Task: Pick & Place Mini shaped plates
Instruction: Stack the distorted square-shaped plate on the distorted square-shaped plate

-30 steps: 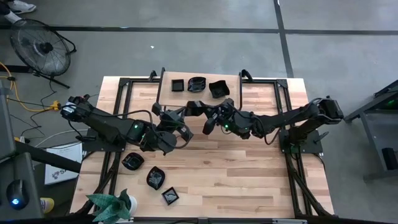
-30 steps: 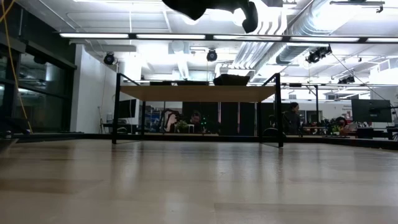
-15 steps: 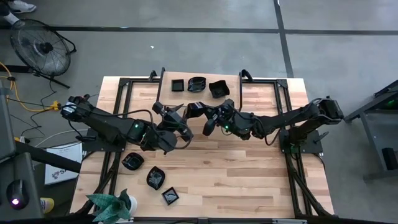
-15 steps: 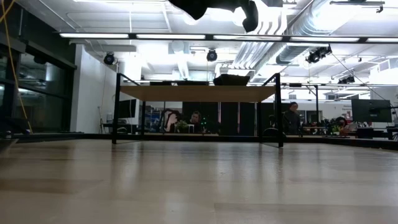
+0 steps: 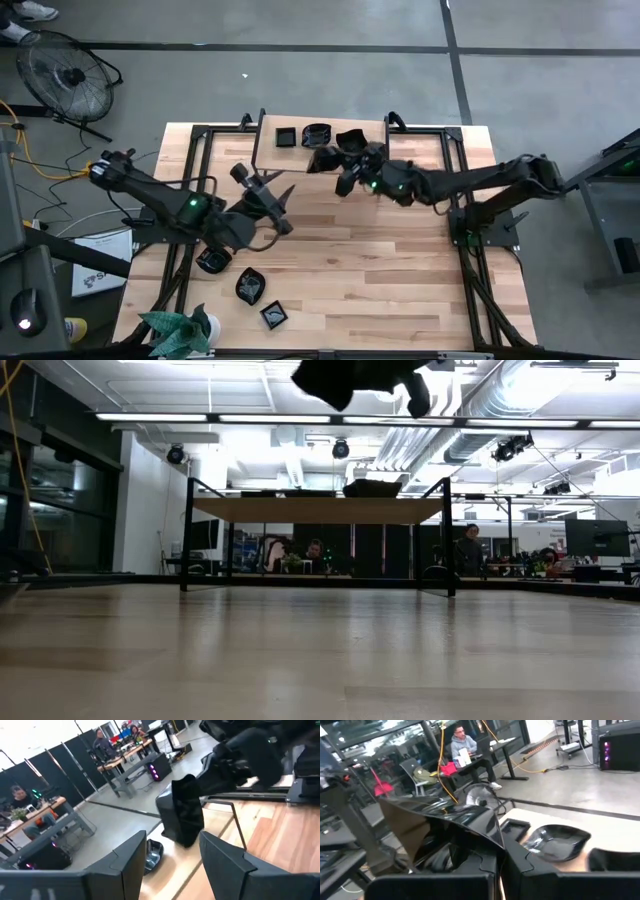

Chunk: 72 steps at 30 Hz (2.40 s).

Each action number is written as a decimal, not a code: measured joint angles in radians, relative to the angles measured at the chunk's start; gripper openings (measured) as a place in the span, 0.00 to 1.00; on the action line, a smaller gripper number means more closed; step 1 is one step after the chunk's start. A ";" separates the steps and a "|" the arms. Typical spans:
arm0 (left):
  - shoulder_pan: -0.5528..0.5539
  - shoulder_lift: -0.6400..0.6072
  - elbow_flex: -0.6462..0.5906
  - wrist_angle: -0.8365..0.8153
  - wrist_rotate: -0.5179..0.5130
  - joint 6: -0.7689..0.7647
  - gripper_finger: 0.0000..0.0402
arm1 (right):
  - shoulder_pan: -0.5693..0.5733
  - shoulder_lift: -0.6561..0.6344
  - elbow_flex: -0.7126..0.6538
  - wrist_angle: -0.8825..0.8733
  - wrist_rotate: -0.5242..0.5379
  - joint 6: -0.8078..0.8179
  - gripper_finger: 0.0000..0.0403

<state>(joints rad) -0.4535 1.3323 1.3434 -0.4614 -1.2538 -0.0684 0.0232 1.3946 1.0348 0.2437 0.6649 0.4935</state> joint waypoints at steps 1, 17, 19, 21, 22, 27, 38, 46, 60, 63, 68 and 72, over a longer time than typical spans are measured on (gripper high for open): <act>-0.010 -0.011 0.000 -0.004 -0.010 0.005 0.45 | -0.019 -0.018 0.000 -0.022 -0.018 0.002 0.00; -0.031 -0.142 0.000 -0.151 0.039 -0.043 0.45 | -0.453 -0.175 0.040 -0.406 -0.573 0.158 0.00; -0.031 -0.155 0.000 -0.215 0.057 -0.097 0.45 | -0.500 -0.159 0.088 -0.488 -0.634 0.157 0.00; -0.031 -0.166 0.000 -0.279 0.068 -0.159 0.45 | -0.544 -0.138 0.149 -0.561 -0.687 0.145 0.00; -0.031 -0.172 0.000 -0.308 0.070 -0.192 0.45 | -0.565 -0.126 0.184 -0.599 -0.719 0.134 0.00; -0.031 -0.198 0.000 -0.451 0.105 -0.352 0.45 | -0.667 -0.029 0.388 -0.830 -0.859 0.060 0.00; -0.031 -0.206 -0.085 -0.523 0.202 -0.503 0.45 | -0.766 0.309 0.850 -1.331 -1.083 -0.139 0.00; -0.031 -0.257 -0.209 -0.468 0.225 -0.618 0.45 | -0.765 0.488 1.002 -1.516 -1.153 -0.222 0.00; -0.031 -0.434 -0.435 -0.287 0.343 -0.626 0.45 | -0.765 0.551 0.993 -1.531 -1.185 -0.256 0.00; -0.031 -0.472 -0.480 -0.243 0.352 -0.640 0.45 | -0.765 0.556 0.992 -1.545 -1.156 -0.252 0.00; -0.031 -0.524 -0.524 -0.203 0.359 -0.643 0.45 | -0.767 0.564 0.991 -1.547 -1.132 -0.232 0.00; -0.031 -0.549 -0.530 -0.207 0.359 -0.629 0.45 | -0.769 0.580 0.991 -1.549 -1.129 -0.224 0.00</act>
<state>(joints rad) -0.4847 0.7828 0.8131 -0.6685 -0.8944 -0.6972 -0.7460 1.9749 2.0262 -1.3052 -0.4640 0.2695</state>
